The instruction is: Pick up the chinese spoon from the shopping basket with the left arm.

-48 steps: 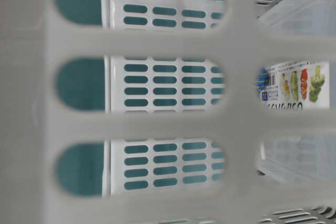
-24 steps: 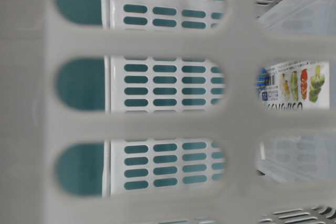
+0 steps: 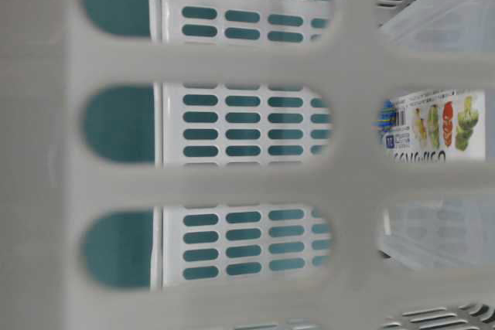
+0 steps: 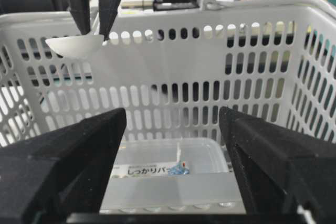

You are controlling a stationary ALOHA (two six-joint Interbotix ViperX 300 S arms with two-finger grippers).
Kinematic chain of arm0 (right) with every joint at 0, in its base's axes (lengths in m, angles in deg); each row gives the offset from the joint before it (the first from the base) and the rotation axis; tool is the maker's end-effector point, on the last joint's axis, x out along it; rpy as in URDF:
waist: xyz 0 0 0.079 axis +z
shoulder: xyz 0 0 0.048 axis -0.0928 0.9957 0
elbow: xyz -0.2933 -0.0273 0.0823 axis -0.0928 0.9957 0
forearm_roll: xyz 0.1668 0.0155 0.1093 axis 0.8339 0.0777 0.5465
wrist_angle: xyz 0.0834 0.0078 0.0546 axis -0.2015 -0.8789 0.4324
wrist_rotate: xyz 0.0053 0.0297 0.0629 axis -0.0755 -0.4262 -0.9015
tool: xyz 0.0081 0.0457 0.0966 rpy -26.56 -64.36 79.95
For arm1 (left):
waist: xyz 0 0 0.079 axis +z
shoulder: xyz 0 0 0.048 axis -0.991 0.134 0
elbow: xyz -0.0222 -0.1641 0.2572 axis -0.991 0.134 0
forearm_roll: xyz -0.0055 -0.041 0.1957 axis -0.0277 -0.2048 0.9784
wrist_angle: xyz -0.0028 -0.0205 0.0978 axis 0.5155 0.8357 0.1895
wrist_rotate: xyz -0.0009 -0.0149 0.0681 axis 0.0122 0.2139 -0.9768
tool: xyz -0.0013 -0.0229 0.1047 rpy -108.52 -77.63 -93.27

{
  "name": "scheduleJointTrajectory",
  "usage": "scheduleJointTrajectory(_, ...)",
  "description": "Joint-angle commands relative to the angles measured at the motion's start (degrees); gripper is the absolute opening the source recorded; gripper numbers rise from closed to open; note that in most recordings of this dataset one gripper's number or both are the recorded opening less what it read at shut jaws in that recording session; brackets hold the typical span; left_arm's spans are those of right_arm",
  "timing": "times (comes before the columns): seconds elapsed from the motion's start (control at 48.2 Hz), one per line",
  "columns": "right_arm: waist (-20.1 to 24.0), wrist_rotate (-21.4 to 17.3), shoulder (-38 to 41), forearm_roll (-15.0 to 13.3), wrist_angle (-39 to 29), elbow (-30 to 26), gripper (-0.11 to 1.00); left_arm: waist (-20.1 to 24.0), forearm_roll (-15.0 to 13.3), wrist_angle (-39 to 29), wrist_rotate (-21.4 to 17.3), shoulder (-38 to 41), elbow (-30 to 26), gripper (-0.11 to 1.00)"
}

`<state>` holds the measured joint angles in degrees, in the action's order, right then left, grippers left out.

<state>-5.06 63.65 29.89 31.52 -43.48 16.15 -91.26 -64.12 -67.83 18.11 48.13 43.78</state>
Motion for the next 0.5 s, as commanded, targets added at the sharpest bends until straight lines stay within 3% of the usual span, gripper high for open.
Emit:
scheduleJointTrajectory(0.0,0.1,0.0,0.4,0.2,1.1,-0.5,0.69,0.0,0.2,0.2,0.0,-1.0,-1.3,0.13)
scheduleJointTrajectory(0.477,0.0,0.0,0.4,0.2,1.3,-0.5,0.69,0.1,0.2,-0.4,-0.1,-0.8,-0.2,0.13)
